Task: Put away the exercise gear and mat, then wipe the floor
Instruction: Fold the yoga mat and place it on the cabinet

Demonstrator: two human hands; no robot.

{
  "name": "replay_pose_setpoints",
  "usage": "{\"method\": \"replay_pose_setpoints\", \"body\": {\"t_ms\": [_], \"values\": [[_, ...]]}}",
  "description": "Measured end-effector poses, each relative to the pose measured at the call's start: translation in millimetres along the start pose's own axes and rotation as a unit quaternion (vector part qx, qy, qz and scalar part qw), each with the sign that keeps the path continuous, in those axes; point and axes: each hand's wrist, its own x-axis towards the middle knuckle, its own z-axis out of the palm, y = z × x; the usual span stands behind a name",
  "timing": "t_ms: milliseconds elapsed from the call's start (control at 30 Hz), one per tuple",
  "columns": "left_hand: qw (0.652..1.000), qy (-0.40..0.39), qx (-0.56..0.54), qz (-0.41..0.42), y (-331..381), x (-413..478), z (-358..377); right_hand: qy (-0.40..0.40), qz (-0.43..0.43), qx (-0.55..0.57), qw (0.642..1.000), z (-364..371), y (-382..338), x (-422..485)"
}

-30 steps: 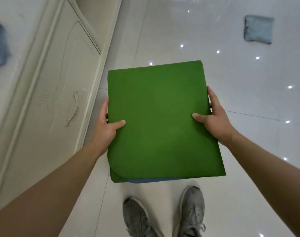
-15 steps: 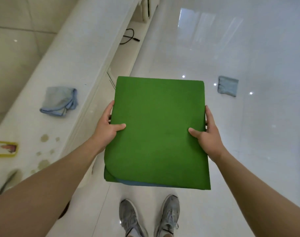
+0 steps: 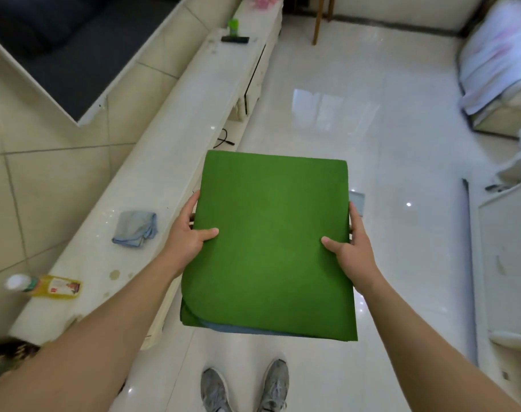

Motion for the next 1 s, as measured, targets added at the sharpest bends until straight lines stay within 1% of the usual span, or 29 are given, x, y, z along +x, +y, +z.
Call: {"method": "replay_pose_setpoints", "body": {"t_ms": [300, 500, 767, 1000], "values": [[1.0, -0.001, -0.009, 0.021, 91, -65, -4, 0.026, -0.022, 0.023, 0.999, -38, -85, -66], [0.999, -0.006, -0.023, 0.031, 126, -86, -15, 0.035, -0.046, 0.036, 0.998, -44, -119, -93], [0.997, -0.054, -0.033, 0.047, 150, -43, -26, 0.077, -0.064, 0.048, 0.994, -30, -142, -84], [0.994, -0.086, -0.027, 0.065, 175, 23, -61, 0.116, -0.058, 0.051, 0.99, 18, -171, -46]]}}
